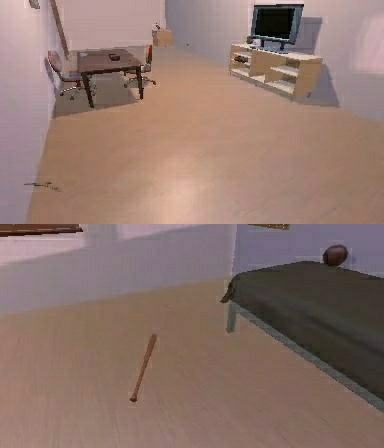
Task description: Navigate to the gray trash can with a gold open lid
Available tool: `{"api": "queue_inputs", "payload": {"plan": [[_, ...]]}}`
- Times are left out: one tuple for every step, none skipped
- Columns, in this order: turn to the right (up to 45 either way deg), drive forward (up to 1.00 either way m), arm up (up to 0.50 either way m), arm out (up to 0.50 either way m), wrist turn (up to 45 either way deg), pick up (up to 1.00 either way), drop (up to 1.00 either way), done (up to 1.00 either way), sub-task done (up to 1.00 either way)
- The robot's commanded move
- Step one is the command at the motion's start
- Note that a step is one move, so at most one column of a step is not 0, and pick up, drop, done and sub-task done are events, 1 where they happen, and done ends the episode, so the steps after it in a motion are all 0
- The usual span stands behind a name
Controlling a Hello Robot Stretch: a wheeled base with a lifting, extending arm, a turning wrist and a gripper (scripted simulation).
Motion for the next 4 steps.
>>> {"api": "queue_inputs", "payload": {"plan": [[0.0,1.0,0.0,0.0,0.0,0.0,0.0,0.0,0.0],[0.0,1.0,0.0,0.0,0.0,0.0,0.0,0.0,0.0],[0.0,1.0,0.0,0.0,0.0,0.0,0.0,0.0,0.0],[-3.0,0.0,0.0,0.0,0.0,0.0,0.0,0.0,0.0]]}}
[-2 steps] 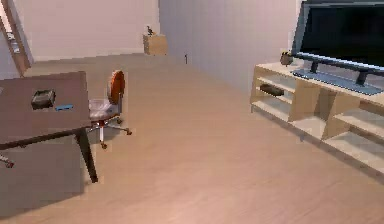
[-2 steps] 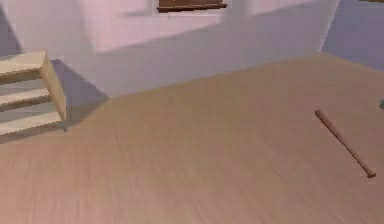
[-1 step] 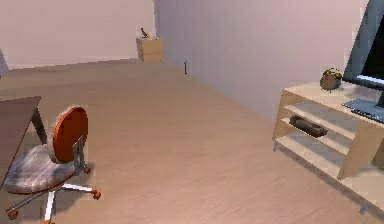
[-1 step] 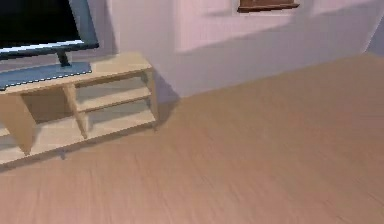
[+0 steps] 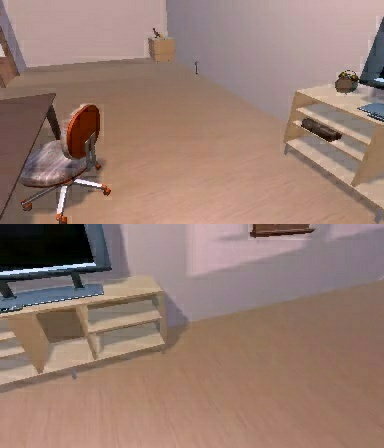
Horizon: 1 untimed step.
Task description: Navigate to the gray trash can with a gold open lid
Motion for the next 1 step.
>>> {"api": "queue_inputs", "payload": {"plan": [[0.0,1.0,0.0,0.0,0.0,0.0,0.0,0.0,0.0]]}}
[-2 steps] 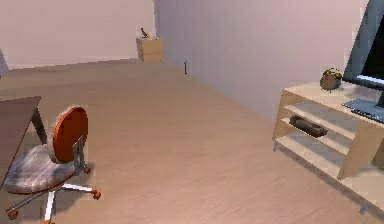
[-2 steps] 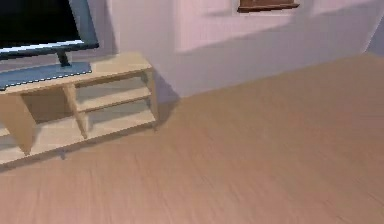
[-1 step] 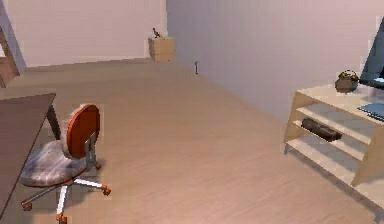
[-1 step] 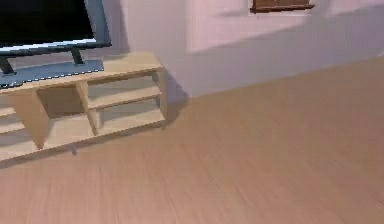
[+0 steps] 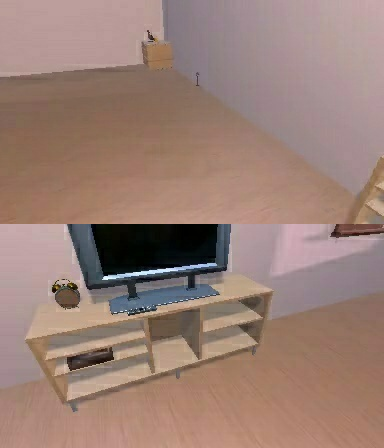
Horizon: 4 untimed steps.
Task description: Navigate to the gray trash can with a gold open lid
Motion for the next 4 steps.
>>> {"api": "queue_inputs", "payload": {"plan": [[0.0,0.45,0.0,0.0,0.0,0.0,0.0,0.0,0.0],[-21.0,0.0,0.0,0.0,0.0,0.0,0.0,0.0,0.0],[0.0,0.7,0.0,0.0,0.0,0.0,0.0,0.0,0.0],[-39.0,0.0,0.0,0.0,0.0,0.0,0.0,0.0,0.0]]}}
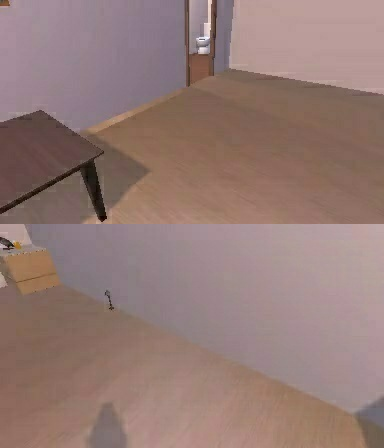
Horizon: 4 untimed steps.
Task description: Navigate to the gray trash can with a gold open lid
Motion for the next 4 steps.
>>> {"api": "queue_inputs", "payload": {"plan": [[0.0,1.0,0.0,0.0,0.0,0.0,0.0,0.0,0.0],[12.0,0.0,0.0,0.0,0.0,0.0,0.0,0.0,0.0],[0.0,1.0,0.0,0.0,0.0,0.0,0.0,0.0,0.0],[0.0,1.0,0.0,0.0,0.0,0.0,0.0,0.0,0.0]]}}
